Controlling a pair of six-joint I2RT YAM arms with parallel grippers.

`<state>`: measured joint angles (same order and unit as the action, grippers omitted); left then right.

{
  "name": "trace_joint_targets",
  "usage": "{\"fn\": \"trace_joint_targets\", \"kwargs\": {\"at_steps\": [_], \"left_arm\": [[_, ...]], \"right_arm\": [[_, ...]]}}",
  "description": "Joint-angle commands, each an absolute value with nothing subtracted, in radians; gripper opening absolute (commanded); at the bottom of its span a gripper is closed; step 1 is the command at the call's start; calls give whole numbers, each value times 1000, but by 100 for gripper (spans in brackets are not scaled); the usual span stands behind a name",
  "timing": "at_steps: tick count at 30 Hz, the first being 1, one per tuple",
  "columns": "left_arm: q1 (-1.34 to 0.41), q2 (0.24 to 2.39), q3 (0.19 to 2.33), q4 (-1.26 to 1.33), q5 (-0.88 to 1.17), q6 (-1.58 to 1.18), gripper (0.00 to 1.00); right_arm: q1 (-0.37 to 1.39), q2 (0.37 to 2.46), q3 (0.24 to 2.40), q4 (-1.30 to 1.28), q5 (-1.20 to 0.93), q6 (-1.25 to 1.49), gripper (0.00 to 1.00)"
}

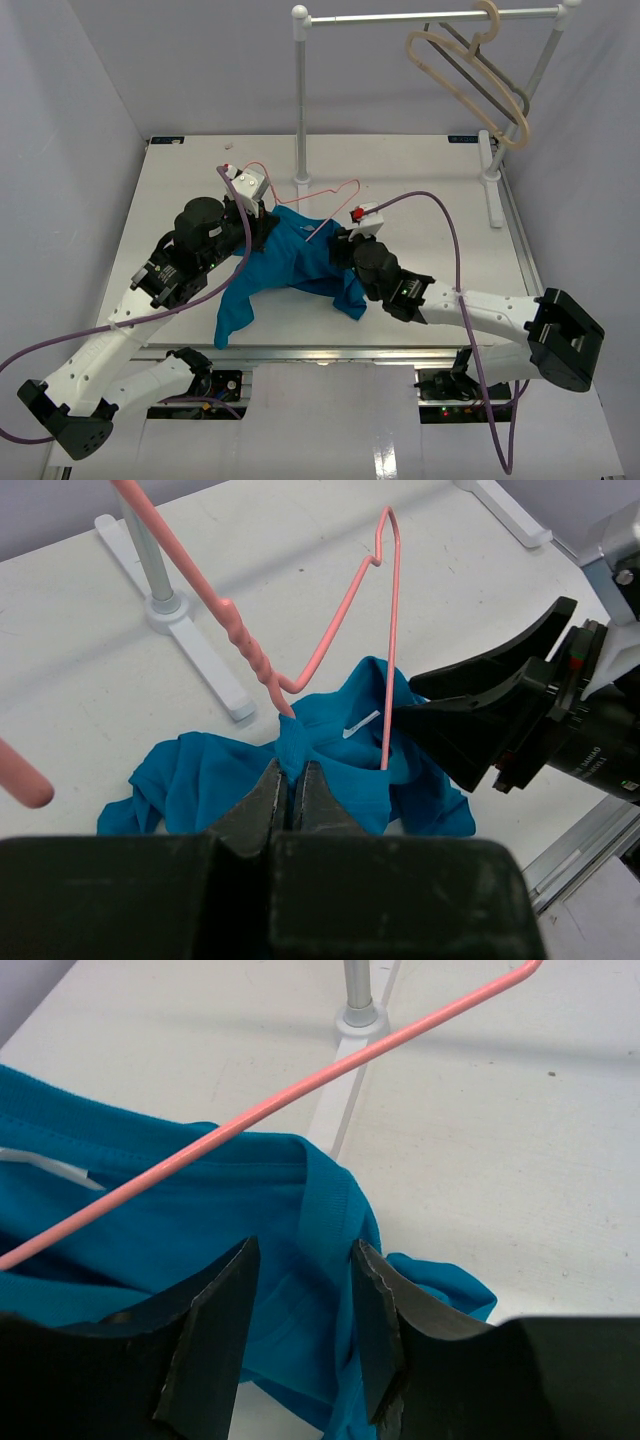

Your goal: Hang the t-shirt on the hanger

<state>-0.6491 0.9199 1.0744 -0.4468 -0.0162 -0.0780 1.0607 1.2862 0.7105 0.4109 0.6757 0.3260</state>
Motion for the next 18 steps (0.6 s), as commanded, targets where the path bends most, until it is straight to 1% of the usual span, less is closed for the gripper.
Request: {"fn": "trace_joint_targets", "kwargs": {"at_steps": [1,5,9,13,16,18], "left_arm": [[-646,892,1091,-411,-2,-98,0],[-646,883,1092,-410,-1,-102,0],[-647,873,1094,-411,-2,-103,0],[-647,865,1085,-412,-2,-102,0],[-647,864,1071,-420,-28,-80,0],[-647,864,1062,-424,-41,-60,0]], "right_arm": [[1063,1337,783,410,761,336,49],[1062,1369,783,400,830,365,47],[1051,1381,772,400,850,373,43],[1036,1373,757,381,863,388,33],[1023,1325,724,378,873,393,27],[1007,1279,692,374,880,390,20]]}}
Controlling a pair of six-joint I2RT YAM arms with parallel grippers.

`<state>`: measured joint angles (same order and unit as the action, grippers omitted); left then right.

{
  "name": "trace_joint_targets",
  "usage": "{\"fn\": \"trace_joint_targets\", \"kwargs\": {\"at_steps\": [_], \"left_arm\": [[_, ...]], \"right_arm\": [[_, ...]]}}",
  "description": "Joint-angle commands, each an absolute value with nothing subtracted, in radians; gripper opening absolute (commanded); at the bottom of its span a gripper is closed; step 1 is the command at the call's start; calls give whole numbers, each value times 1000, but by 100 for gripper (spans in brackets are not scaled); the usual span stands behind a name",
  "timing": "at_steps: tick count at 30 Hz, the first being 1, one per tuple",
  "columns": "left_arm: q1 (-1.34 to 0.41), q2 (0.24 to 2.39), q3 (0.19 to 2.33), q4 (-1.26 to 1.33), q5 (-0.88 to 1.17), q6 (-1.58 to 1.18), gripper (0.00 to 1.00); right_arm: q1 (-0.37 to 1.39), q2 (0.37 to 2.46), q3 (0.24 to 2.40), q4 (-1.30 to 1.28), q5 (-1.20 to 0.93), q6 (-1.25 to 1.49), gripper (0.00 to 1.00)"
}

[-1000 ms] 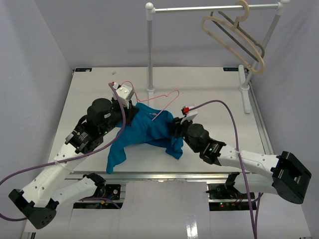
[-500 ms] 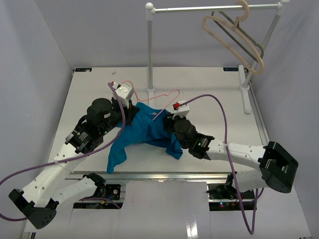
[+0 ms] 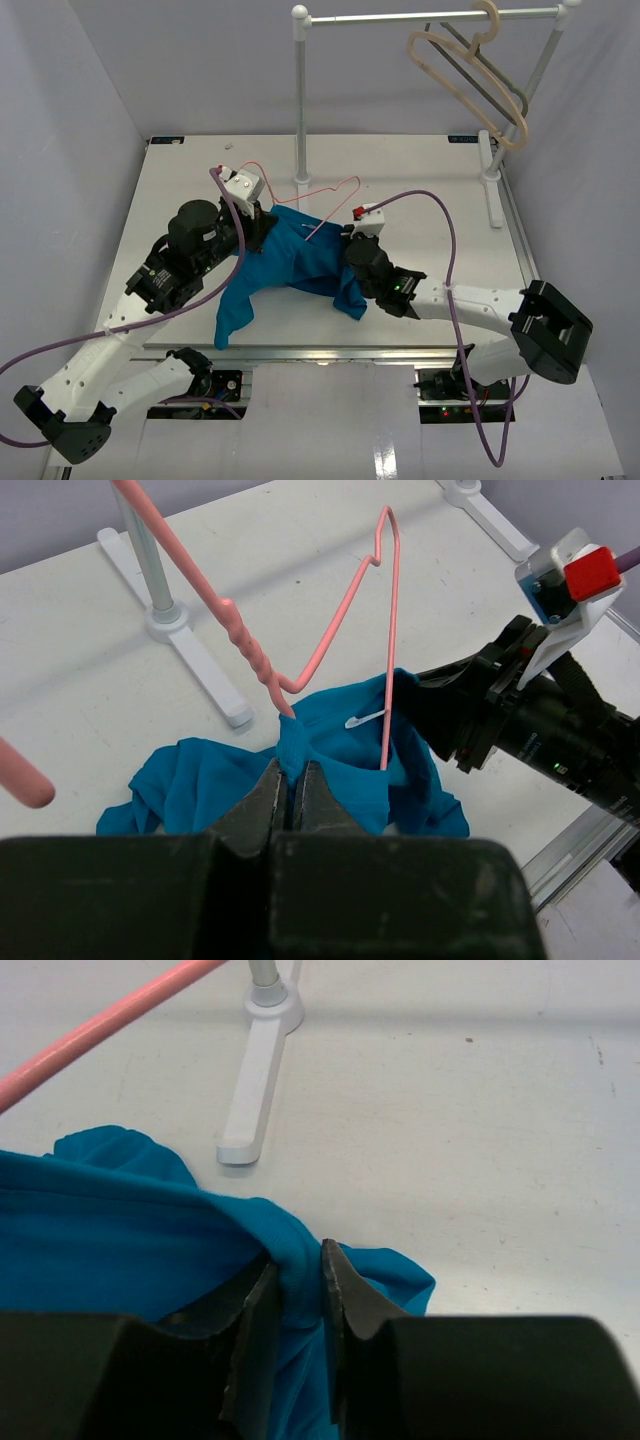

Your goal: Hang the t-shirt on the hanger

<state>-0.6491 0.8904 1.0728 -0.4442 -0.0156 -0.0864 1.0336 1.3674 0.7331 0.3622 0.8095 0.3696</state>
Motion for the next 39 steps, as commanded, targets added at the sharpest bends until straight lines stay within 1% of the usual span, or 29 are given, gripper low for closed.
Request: {"fn": "trace_joint_targets", "kwargs": {"at_steps": [1,3,4,6,10,12,14,21,27,35,37,39], "left_arm": [[-647,862,1057,-426,-36,-52,0],[-646,844,1046,-423,-3,-34,0],[-647,834,1043,-422,47,-18,0],[-647,815,1035,-425,125,36,0],[-647,760,1003,-425,207,136,0],[-647,737,991,-433,263,197,0],[-647,732,980,-442,292,232,0],[-647,766,962,-452,209,310,0],[-647,799,963,-424,128,330,0],[-649,893,977,-390,120,377,0],[-649,905,985,-387,114,390,0],[-650,906,983,-364,108,400,0]], "right_arm": [[996,1259,676,373,876,390,17],[930,1200,650,373,802,396,10],[894,1180,638,370,760,399,9],[825,1154,620,361,675,400,8],[746,1060,594,351,535,366,8],[706,1014,601,317,443,352,8],[673,990,615,254,403,342,8],[601,933,679,121,251,334,8],[598,915,719,38,140,323,8],[603,891,833,-89,12,274,8],[607,887,871,-120,8,260,8],[608,889,894,-158,-45,241,8]]}}
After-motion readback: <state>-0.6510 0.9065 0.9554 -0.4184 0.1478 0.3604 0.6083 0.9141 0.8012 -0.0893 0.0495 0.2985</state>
